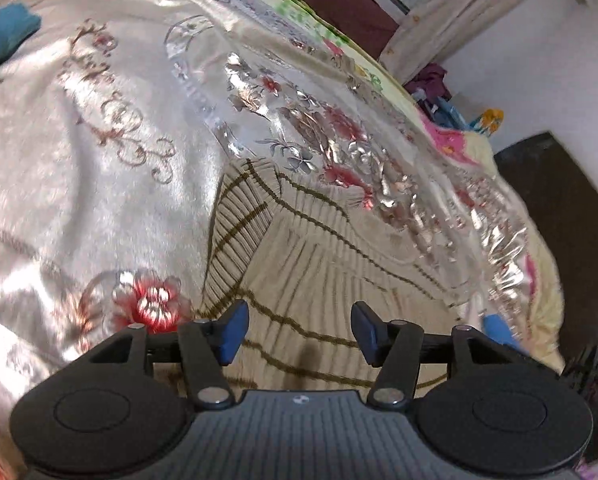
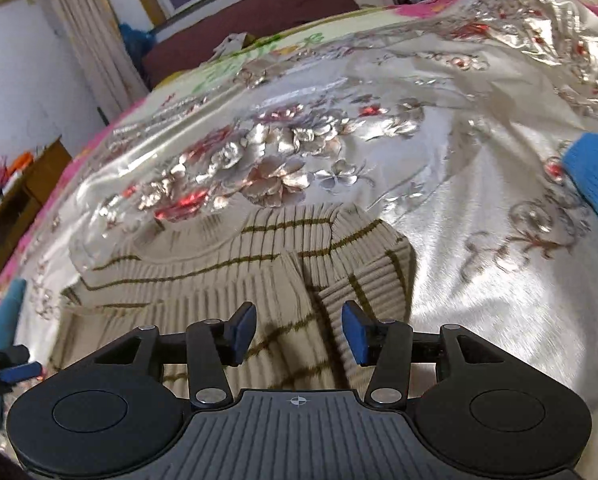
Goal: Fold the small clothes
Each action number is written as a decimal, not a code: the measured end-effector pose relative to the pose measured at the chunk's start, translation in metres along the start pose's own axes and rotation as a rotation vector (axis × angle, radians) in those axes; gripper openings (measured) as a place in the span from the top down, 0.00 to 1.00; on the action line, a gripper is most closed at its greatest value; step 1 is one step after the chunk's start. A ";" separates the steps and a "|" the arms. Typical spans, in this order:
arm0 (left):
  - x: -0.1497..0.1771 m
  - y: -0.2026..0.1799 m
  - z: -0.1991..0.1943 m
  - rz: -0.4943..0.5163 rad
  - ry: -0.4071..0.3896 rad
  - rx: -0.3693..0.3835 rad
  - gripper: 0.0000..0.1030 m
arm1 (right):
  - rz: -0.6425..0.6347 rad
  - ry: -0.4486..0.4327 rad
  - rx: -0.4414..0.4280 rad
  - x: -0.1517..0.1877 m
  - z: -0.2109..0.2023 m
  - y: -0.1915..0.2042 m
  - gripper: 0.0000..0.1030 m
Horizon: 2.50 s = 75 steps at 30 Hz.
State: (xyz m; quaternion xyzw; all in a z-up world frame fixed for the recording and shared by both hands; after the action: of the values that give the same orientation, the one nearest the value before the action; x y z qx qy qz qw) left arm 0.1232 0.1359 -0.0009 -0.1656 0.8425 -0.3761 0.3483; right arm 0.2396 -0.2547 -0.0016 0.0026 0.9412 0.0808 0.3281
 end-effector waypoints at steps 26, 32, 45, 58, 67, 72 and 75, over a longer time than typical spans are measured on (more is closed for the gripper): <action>-0.015 0.008 0.035 0.125 0.040 -0.096 0.74 | -0.014 0.052 -0.011 -0.009 0.017 0.001 0.52; -0.016 0.010 0.039 0.124 0.063 -0.098 0.74 | -0.064 0.057 -0.022 -0.012 0.018 0.012 0.53; -0.020 0.006 0.030 0.133 0.048 -0.083 0.87 | -0.038 0.106 -0.027 -0.016 0.024 0.012 0.85; -0.052 -0.006 0.006 0.122 -0.083 -0.023 0.88 | 0.131 -0.114 -0.080 -0.047 -0.034 -0.013 0.96; -0.044 0.016 0.049 0.106 -0.016 -0.103 0.88 | 0.218 0.014 -0.003 -0.017 0.008 -0.029 0.87; -0.045 0.019 0.045 0.092 -0.031 -0.110 0.88 | 0.207 0.032 0.000 -0.019 0.020 -0.031 0.81; -0.045 0.019 0.043 0.083 -0.030 -0.101 0.88 | 0.188 0.048 -0.001 -0.019 0.027 -0.028 0.75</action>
State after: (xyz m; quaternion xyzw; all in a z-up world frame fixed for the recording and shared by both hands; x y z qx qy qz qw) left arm 0.1848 0.1504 -0.0144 -0.1537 0.8614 -0.3157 0.3671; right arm 0.2724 -0.2797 -0.0154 0.0889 0.9442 0.1119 0.2966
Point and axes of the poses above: each gripper's, at about its wrist camera, not at the fingertips, and z roughly the way its jaws point, y to its left, x to its underside, the point moved 2 cm from there along z, roughly the way its jaws point, and after that the axes turned 14 degrees about x, right-handed, at the moved point
